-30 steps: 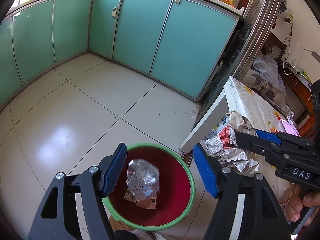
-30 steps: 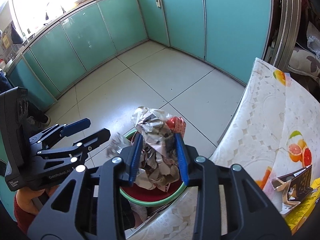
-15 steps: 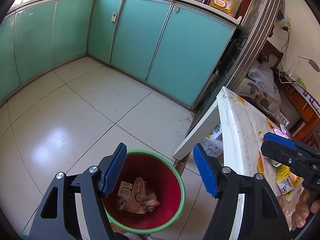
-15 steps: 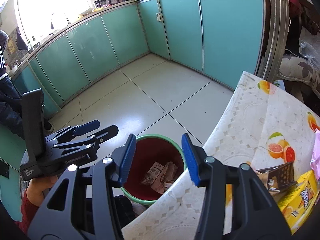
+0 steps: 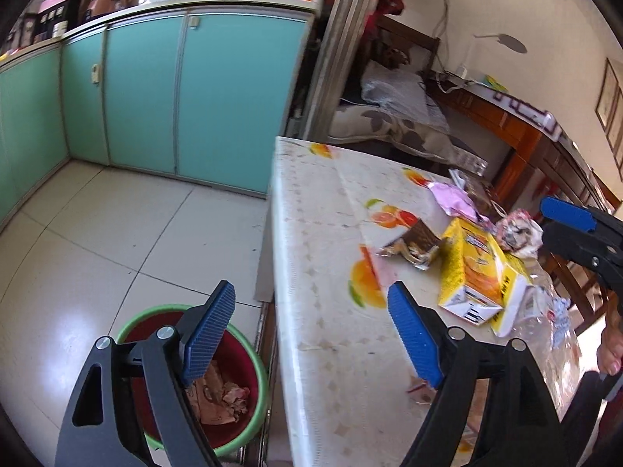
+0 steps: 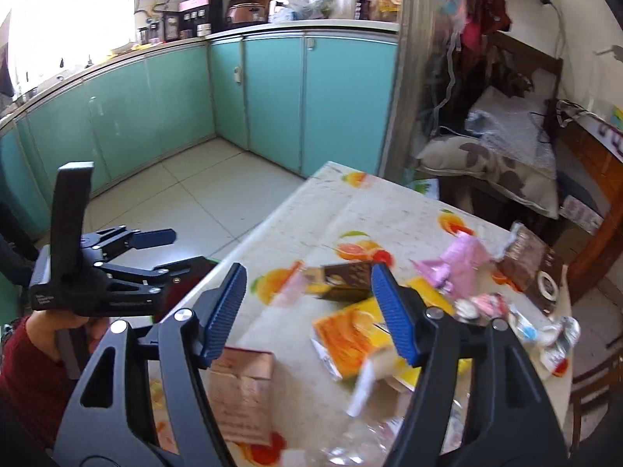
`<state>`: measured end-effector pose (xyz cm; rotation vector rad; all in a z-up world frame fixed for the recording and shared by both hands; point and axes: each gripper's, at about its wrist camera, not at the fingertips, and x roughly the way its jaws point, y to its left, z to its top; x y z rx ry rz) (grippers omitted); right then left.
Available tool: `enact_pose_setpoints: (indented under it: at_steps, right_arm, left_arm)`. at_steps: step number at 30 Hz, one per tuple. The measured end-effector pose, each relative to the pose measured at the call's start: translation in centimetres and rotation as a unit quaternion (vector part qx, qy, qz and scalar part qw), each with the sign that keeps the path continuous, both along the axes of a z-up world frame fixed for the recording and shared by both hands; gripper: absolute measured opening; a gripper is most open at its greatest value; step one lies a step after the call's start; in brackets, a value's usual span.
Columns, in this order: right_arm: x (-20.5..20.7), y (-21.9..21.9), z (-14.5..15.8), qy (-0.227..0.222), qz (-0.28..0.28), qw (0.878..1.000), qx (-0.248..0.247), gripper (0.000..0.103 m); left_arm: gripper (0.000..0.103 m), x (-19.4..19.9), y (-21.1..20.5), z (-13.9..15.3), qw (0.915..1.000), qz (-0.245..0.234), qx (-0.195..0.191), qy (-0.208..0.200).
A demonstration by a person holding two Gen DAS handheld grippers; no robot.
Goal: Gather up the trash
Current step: 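Grasp the red-gold cigarette box on the table with the left tool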
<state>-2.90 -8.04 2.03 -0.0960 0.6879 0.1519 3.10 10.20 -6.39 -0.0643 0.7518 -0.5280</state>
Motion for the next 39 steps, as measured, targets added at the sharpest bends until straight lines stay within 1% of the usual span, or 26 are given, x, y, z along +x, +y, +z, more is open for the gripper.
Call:
enact_pose_setpoints:
  at_steps: [2,3,6,8,10,11,13,16,18,20,22,26,30,31,34,35,37,39]
  right_arm:
    - [-1.4,-3.1,-0.5,0.005,-0.040,0.999,0.024,0.072]
    - [-2.0,-4.6,-0.9,0.010,-0.061,0.997,0.040,0.074]
    - [-3.6,-8.0,-2.8,0.041,-0.118,0.989,0.078,0.075]
    - [-4.8,-9.0,-4.3,0.064,-0.143,0.983,0.095,0.076]
    - [-5.7,-9.7,-5.4,0.076,-0.173,0.976,0.111,0.076]
    - [-6.3,-9.8,-5.8,0.079,-0.184,0.972,0.121,0.076]
    - [-7.3,-10.4,-6.5,0.083,-0.207,0.965,0.139,0.079]
    - [-7.6,-10.5,-7.6,0.104,-0.219,0.959,0.144,0.080]
    - [-7.3,-10.6,-8.0,0.111,-0.219,0.956,0.159,0.081]
    - [-6.9,-10.6,-8.2,0.114,-0.218,0.953,0.176,0.082]
    - [-6.3,-10.3,-8.4,0.119,-0.213,0.952,0.183,0.085]
    - [-4.9,-9.2,-8.6,0.129,-0.205,0.956,0.166,0.090]
    - [-4.1,-8.6,-8.4,0.132,-0.186,0.963,0.146,0.090]
    - [-4.0,-8.5,-8.4,0.132,-0.181,0.965,0.134,0.089]
    - [-3.9,-8.3,-8.2,0.127,-0.169,0.974,0.084,0.083]
    - [-4.0,-8.3,-8.0,0.125,-0.165,0.976,0.074,0.081]
    - [-4.1,-8.6,-7.8,0.122,-0.163,0.977,0.057,0.076]
    - [-4.4,-9.1,-7.4,0.118,-0.164,0.979,0.036,0.067]
  left_arm:
    - [0.080,-0.8,-1.9,0.0,0.9993,-0.038,0.003,0.003]
    - [0.085,-1.3,-2.7,-0.1,0.9987,-0.051,0.006,0.006]
    - [0.088,-3.0,-4.4,-0.1,0.9967,-0.080,0.012,0.007]
    - [0.090,-3.7,-5.1,-0.3,0.9967,-0.079,0.018,0.003]
    - [0.090,-4.1,-5.1,-0.7,0.9975,-0.065,0.026,0.005]
    - [0.090,-4.2,-4.9,-0.9,0.9980,-0.059,0.021,0.010]
    - [0.090,-4.2,-4.2,-1.1,0.9984,-0.051,-0.003,0.025]
    - [0.090,-4.4,-4.0,-1.4,0.9975,-0.055,-0.023,0.037]
    - [0.091,-4.8,-4.1,-1.4,0.9967,-0.062,-0.031,0.041]
    - [0.093,-5.2,-4.4,-1.6,0.9963,-0.067,-0.032,0.043]
    - [0.094,-5.4,-4.8,-1.9,0.9963,-0.068,-0.025,0.045]
    - [0.094,-5.9,-6.0,-2.2,0.9953,-0.083,-0.014,0.048]
    - [0.095,-6.4,-7.2,-2.2,0.9938,-0.101,0.005,0.046]
    - [0.095,-6.5,-7.7,-2.3,0.9933,-0.105,0.009,0.047]
    - [0.095,-6.5,-8.8,-2.8,0.9922,-0.109,0.033,0.051]
    - [0.095,-6.4,-9.0,-3.0,0.9919,-0.106,0.045,0.055]
    - [0.095,-6.2,-9.2,-3.1,0.9920,-0.098,0.055,0.057]
    - [0.095,-6.0,-9.3,-3.1,0.9921,-0.094,0.063,0.055]
